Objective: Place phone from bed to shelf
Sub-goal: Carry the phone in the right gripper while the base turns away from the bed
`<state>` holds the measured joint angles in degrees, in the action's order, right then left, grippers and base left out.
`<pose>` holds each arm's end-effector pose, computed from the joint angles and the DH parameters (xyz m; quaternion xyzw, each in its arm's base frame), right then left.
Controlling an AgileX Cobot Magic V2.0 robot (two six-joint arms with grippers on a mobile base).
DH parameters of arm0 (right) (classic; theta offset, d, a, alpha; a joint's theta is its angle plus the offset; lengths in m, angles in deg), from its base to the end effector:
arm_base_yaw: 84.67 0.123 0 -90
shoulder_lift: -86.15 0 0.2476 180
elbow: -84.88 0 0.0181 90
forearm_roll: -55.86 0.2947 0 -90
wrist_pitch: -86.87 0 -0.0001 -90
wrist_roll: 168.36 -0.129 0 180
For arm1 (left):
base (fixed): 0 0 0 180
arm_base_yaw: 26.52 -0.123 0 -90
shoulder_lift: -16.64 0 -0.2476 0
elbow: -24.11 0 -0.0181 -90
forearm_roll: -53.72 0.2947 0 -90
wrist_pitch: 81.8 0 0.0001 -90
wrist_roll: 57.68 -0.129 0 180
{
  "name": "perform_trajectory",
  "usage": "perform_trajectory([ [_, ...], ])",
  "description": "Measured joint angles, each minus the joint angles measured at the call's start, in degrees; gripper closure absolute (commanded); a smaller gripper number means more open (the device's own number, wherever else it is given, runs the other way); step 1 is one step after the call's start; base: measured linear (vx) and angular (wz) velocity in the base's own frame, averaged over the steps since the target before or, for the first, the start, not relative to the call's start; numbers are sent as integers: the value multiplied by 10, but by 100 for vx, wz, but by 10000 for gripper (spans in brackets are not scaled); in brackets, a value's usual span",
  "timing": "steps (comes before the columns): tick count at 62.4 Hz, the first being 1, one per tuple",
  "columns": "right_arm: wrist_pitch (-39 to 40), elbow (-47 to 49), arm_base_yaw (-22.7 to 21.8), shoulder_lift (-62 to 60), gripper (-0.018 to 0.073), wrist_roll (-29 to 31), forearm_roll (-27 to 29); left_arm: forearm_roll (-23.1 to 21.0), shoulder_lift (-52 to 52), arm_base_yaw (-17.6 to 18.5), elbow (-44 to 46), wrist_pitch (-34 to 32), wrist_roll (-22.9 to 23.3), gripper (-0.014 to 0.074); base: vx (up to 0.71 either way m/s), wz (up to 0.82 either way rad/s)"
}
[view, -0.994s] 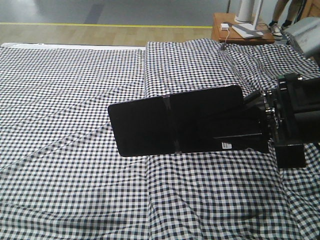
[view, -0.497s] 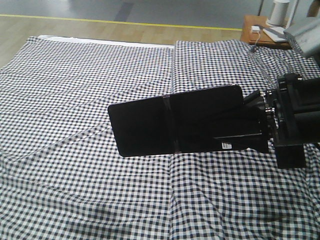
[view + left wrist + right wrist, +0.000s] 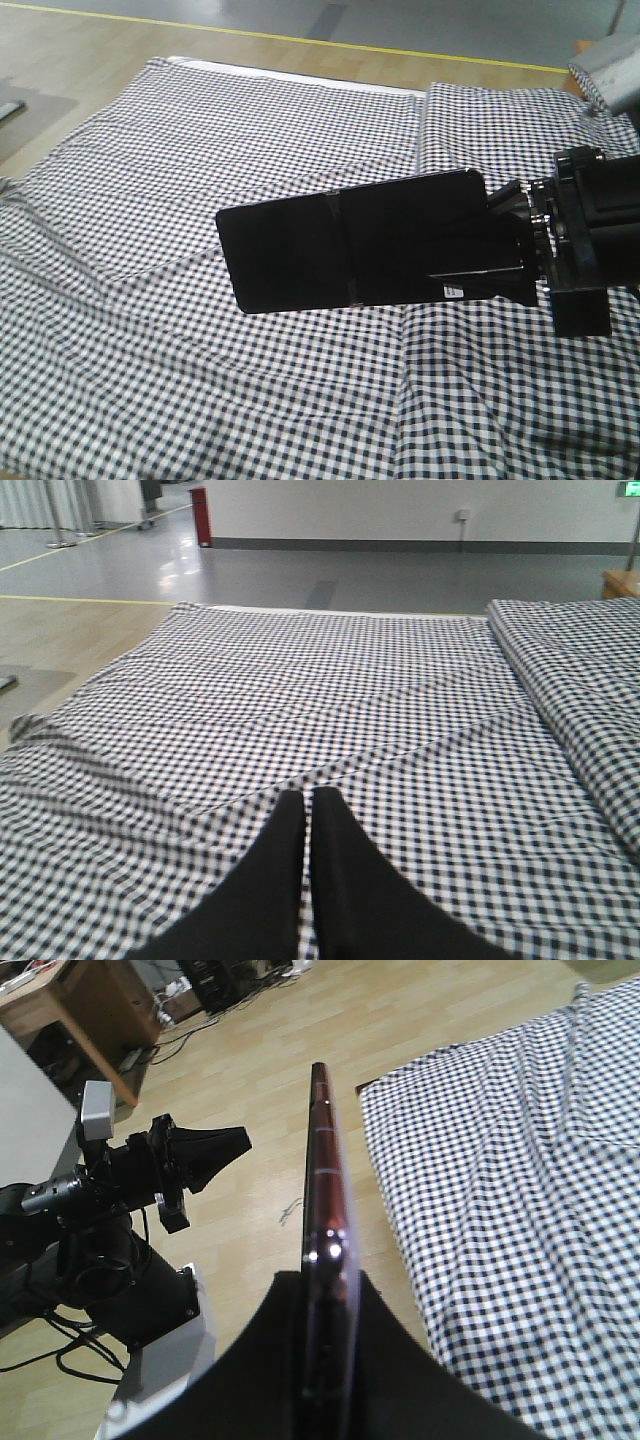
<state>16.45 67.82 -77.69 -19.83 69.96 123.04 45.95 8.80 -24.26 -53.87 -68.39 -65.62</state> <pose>0.2535 0.1439 0.3256 -0.3600 0.7458 0.4326 0.3565 0.1743 -0.0109 0.1758 0.0277 0.7605 -0.0226 0.6483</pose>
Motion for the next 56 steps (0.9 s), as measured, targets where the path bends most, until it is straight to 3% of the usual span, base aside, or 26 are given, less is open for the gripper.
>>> perform_trajectory([
  [56, 0, 0, 0, 0, 564, 1, 1, 0, 0, 0, 0, 0, 0, 596, -10, 38],
])
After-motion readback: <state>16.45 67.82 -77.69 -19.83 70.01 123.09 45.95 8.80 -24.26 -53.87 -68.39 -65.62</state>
